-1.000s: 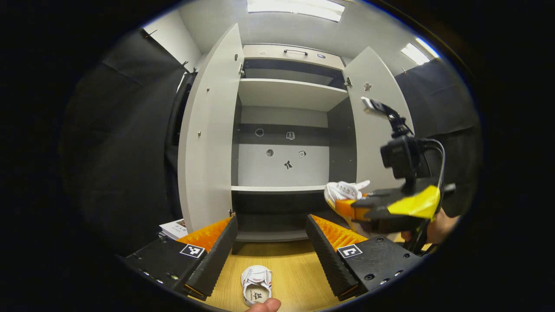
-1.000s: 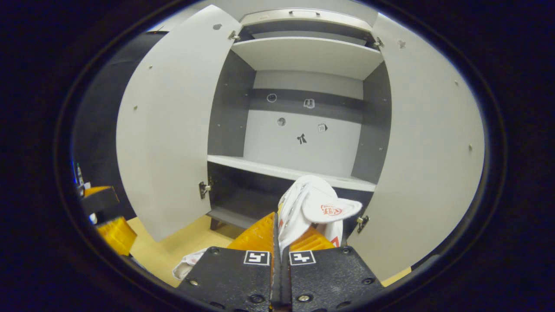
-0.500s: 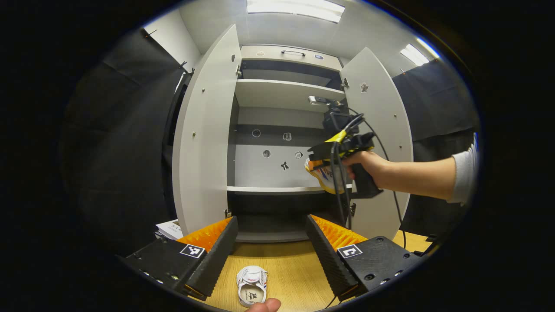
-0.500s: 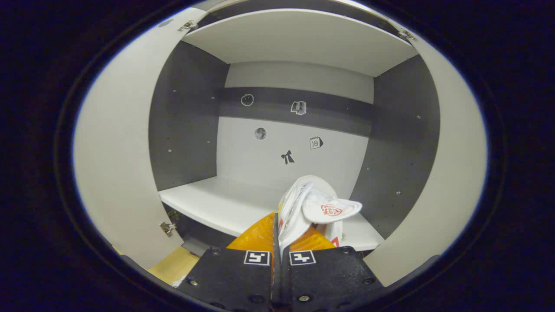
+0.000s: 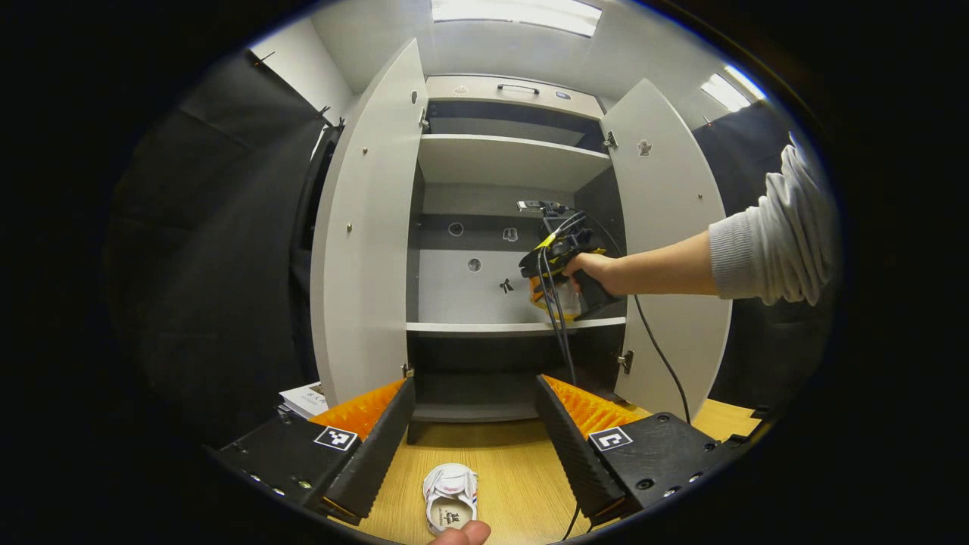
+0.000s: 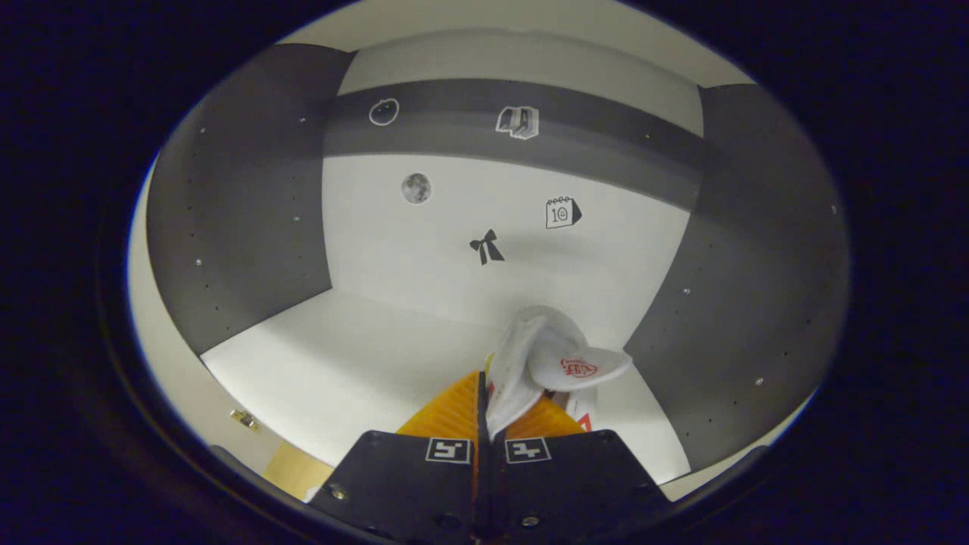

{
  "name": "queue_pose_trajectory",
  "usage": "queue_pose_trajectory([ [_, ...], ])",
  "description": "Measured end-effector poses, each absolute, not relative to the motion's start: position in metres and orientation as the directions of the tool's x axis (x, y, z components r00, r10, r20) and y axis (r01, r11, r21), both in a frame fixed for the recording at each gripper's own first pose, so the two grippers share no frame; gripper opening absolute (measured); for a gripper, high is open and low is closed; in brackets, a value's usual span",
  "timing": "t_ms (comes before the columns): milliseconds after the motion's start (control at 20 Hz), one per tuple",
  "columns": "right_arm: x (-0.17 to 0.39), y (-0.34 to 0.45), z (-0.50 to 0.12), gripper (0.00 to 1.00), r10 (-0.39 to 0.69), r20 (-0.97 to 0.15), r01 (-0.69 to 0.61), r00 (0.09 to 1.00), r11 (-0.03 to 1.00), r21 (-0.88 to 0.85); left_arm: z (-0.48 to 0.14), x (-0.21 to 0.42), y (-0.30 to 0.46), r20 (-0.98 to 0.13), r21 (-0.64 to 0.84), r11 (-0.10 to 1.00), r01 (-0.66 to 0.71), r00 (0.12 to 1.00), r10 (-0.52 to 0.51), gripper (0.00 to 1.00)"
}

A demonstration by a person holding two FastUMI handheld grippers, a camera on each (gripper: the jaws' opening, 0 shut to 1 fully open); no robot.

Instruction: Grab one shoe with the right hand and put it into the shoe cabinet, grab the other shoe with the left hand and put it into the shoe cabinet; then close the right door with the right hand and the left door with the left hand.

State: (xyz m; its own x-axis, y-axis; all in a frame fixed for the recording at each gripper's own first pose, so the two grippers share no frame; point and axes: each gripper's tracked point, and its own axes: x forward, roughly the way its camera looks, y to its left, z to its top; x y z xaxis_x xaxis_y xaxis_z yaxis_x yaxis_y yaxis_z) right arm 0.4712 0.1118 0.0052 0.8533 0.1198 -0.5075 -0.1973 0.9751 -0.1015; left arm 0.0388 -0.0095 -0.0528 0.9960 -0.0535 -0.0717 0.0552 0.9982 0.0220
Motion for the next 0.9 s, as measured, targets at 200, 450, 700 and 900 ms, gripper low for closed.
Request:
queue_pose_trajectory([
  [200, 0.489, 0.112, -0.013, 0.04, 0.085, -0.595, -0.201, 0.8, 0.971, -0.132, -0.058, 0.039, -0.003, -0.088, 0.03, 0.999, 0.04, 0.995, -0.038, 0.95],
  [450, 0.493, 0.114, -0.026, 0.07, 0.058, -0.647, -0.197, 0.761, 0.97, -0.143, -0.059, 0.041, 0.002, -0.09, 0.041, 0.999, 0.025, 0.996, -0.022, 0.95],
  [700, 0.477, 0.113, -0.011, 0.18, 0.05, -0.63, -0.172, 0.775, 0.976, -0.134, -0.057, 0.042, 0.004, -0.083, 0.038, 0.999, 0.019, 0.996, -0.016, 0.95],
  [900, 0.442, 0.105, 0.024, 0.35, 0.092, -0.545, -0.178, 0.833, 0.978, -0.108, -0.054, 0.045, -0.001, -0.066, 0.037, 0.999, 0.033, 0.997, -0.031, 0.95],
])
